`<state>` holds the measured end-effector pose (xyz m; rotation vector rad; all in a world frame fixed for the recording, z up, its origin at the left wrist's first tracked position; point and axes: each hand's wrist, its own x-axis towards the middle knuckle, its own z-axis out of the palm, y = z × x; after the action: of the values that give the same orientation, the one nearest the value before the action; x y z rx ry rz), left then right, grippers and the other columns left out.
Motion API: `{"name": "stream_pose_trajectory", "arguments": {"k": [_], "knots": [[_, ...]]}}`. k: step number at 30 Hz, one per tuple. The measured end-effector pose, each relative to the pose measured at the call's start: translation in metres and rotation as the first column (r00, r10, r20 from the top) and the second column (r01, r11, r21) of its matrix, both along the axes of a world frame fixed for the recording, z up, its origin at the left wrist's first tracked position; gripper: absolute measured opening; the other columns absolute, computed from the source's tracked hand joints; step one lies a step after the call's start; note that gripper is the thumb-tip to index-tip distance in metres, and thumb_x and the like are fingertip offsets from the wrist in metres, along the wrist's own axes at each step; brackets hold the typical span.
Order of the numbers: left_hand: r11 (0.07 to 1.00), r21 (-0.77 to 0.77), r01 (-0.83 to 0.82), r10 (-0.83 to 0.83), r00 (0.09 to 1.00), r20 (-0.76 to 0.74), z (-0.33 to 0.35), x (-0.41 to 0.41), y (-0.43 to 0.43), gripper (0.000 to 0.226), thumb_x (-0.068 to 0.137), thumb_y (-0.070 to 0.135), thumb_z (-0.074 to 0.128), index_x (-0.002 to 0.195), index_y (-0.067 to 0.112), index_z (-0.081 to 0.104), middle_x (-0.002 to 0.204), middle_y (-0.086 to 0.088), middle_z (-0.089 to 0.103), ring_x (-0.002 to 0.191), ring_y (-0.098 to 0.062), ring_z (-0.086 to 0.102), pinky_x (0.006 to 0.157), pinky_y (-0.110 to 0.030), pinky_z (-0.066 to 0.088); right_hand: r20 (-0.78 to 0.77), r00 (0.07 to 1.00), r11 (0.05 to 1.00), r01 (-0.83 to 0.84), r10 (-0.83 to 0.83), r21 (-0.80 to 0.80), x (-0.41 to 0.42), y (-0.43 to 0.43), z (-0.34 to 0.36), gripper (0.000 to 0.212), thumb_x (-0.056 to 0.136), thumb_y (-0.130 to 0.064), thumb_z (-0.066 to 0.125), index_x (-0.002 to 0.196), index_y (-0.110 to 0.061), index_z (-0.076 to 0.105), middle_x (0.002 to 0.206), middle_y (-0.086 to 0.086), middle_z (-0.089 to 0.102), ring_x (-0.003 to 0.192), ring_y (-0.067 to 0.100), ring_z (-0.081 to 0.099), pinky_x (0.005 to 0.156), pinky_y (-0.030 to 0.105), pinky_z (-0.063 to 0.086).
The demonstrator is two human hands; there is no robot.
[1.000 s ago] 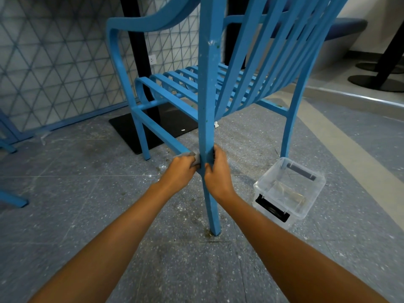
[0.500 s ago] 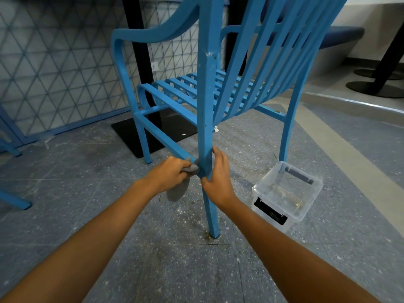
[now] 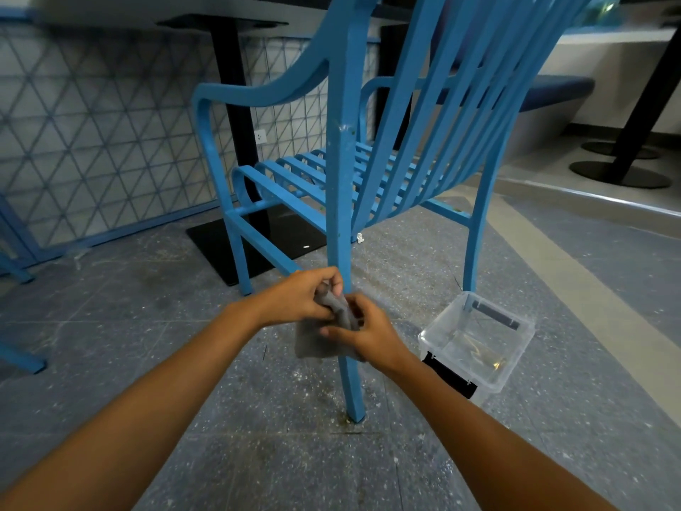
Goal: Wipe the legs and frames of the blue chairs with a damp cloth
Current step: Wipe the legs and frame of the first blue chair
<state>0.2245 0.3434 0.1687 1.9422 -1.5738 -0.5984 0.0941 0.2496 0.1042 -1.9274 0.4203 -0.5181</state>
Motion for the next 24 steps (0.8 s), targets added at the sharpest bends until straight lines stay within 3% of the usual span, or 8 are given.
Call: {"name": "stream_pose_trajectory", "arguments": {"k": [3, 6, 8, 11, 14, 17, 20, 24], "knots": [[0.998, -0.035, -0.045, 0.04, 0.991, -0.129, 0.0, -0.005, -0.005, 0.032, 0.077, 0.01, 0.073, 0.089, 0.02, 0.046, 0.083, -0.019, 0.07, 0.078, -0.026, 0.067, 0.078, -0.041, 0.054, -0.003, 0.999, 0.995, 0.038, -0.038, 0.089, -0.003, -0.002, 0.002, 0.02, 0.082, -0.014, 0.066, 0.097, -0.011, 0.055, 0.086, -0.001, 0.059, 0.079, 0.013, 0.056, 0.068, 0.025, 0.047], [0.981, -0.106, -0.165, 0.13, 0.953, -0.273, -0.002, -0.01, -0.012, 0.03, 0.079, 0.037, 0.068, 0.091, 0.014, 0.053, 0.066, 0.002, 0.066, 0.071, -0.01, 0.063, 0.069, -0.024, 0.051, -0.041, 0.997, 0.977, 0.068, -0.061, 0.201, -0.008, 0.0, 0.011, 0.019, 0.088, -0.017, 0.057, 0.106, -0.014, 0.053, 0.099, 0.002, 0.059, 0.09, 0.015, 0.057, 0.078, 0.028, 0.048], [0.91, -0.261, -0.321, 0.233, 0.919, -0.317, -0.004, -0.011, -0.016, 0.035, 0.082, 0.052, 0.058, 0.076, 0.018, 0.057, 0.071, 0.001, 0.063, 0.072, -0.007, 0.061, 0.075, -0.024, 0.048, -0.039, 0.994, 0.966, 0.108, -0.102, 0.234, -0.01, 0.003, 0.016, 0.017, 0.088, -0.018, 0.055, 0.104, -0.013, 0.052, 0.101, 0.008, 0.06, 0.095, 0.02, 0.057, 0.082, 0.033, 0.049], [0.76, -0.382, -0.526, 0.375, 0.835, -0.403, -0.013, -0.004, -0.02, 0.036, 0.097, 0.039, 0.04, 0.073, 0.016, 0.052, 0.07, -0.003, 0.061, 0.072, -0.012, 0.062, 0.08, -0.029, 0.05, 0.074, 0.979, 0.919, 0.151, -0.191, 0.363, -0.014, 0.01, 0.028, 0.009, 0.088, -0.014, 0.053, 0.097, -0.015, 0.055, 0.092, 0.003, 0.061, 0.088, 0.015, 0.059, 0.075, 0.027, 0.049], [0.85, -0.208, -0.484, 0.484, 0.873, -0.056, -0.03, 0.005, -0.027, 0.018, 0.098, 0.018, 0.041, 0.107, 0.015, 0.056, 0.107, -0.006, 0.064, 0.103, -0.021, 0.06, 0.092, -0.038, 0.048, 0.172, 0.943, 0.869, 0.179, -0.285, 0.461, -0.015, 0.013, 0.038, 0.01, 0.09, -0.013, 0.052, 0.092, -0.021, 0.058, 0.086, -0.006, 0.062, 0.08, 0.004, 0.059, 0.065, 0.015, 0.051], [0.926, 0.007, -0.377, 0.361, 0.892, 0.271, -0.045, 0.002, -0.031, 0.033, 0.093, 0.003, 0.041, 0.123, 0.014, 0.049, 0.124, -0.011, 0.056, 0.114, -0.028, 0.055, 0.096, -0.042, 0.048, 0.212, 0.873, 0.794, 0.267, -0.44, 0.547, -0.01, 0.017, 0.046, 0.011, 0.088, -0.022, 0.056, 0.078, -0.021, 0.059, 0.083, 0.0, 0.063, 0.078, 0.008, 0.06, 0.066, 0.018, 0.051], [0.937, 0.054, -0.345, 0.307, 0.888, 0.343, -0.054, 0.0, -0.033, 0.025, 0.093, 0.002, 0.041, 0.115, 0.007, 0.051, 0.118, -0.013, 0.055, 0.111, -0.03, 0.056, 0.095, -0.039, 0.048, 0.29, 0.804, 0.767, 0.288, -0.518, 0.573, -0.004, 0.017, 0.059, 0.013, 0.089, -0.027, 0.055, 0.079, -0.021, 0.06, 0.082, -0.003, 0.063, 0.078, 0.005, 0.059, 0.062, 0.011, 0.048], [0.937, 0.052, -0.345, 0.299, 0.87, 0.391, -0.057, -0.002, -0.032, 0.021, 0.097, 0.009, 0.037, 0.113, 0.006, 0.05, 0.116, -0.012, 0.056, 0.108, -0.028, 0.057, 0.094, -0.038, 0.047, 0.432, 0.718, 0.804, 0.304, -0.546, 0.512, 0.004, 0.02, 0.086, 0.013, 0.092, -0.027, 0.051, 0.08, -0.03, 0.051, 0.098, 0.004, 0.053, 0.08, 0.005, 0.053, 0.067, 0.013, 0.047]]}}
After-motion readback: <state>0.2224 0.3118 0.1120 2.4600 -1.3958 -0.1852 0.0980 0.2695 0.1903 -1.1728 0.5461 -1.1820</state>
